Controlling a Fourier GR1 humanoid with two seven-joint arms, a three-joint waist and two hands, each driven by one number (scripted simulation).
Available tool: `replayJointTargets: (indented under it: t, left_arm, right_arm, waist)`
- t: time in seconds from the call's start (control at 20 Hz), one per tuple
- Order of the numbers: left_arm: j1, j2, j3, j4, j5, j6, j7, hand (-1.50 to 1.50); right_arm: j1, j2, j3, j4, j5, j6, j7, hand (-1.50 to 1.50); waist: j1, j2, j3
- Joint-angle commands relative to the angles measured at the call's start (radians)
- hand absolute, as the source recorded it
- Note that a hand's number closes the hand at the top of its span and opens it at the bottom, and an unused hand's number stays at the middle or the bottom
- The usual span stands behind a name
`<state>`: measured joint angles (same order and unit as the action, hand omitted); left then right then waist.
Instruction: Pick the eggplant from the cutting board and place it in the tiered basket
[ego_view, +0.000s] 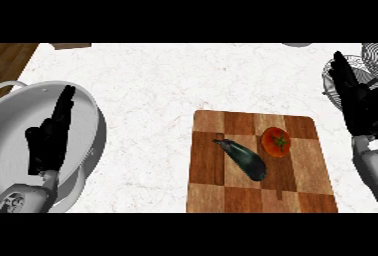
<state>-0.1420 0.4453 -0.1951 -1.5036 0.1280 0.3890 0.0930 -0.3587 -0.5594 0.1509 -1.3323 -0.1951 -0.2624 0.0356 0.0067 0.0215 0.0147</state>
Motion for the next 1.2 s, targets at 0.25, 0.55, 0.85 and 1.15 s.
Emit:
replayJointTargets:
  t: [0.25, 0.55, 0.85, 1.15]
  left_arm:
    - [-0.037, 0.078, 0.012, 0.038, -0.075, -0.049, -0.055, 0.0]
    - [0.031, 0.065, 0.017, 0.021, -0.037, -0.087, -0.037, 0.0]
    - [0.001, 0.023, 0.014, 0.065, -0.071, -0.085, -0.043, 0.0]
    - [-0.021, 0.03, 0.022, 0.073, -0.054, -0.123, -0.059, 0.0]
  right_arm:
    - [-0.079, 0.204, 0.107, 0.012, -0.245, 0.268, 0.217, 1.5]
    - [0.084, 0.027, 0.144, -0.08, 0.103, -0.117, 0.453, -1.5]
    - [-0.02, -0.129, 0.166, -0.256, 0.056, 0.162, 0.675, -1.5]
    - [-0.24, -0.223, 0.247, -0.253, -0.072, 0.51, 0.908, -1.5]
  waist:
    - [0.019, -0.014, -0.014]
    - [-0.022, -0.03, -0.017]
    - [-0.013, -0.026, -0.017]
    - [0.021, -0.02, -0.019]
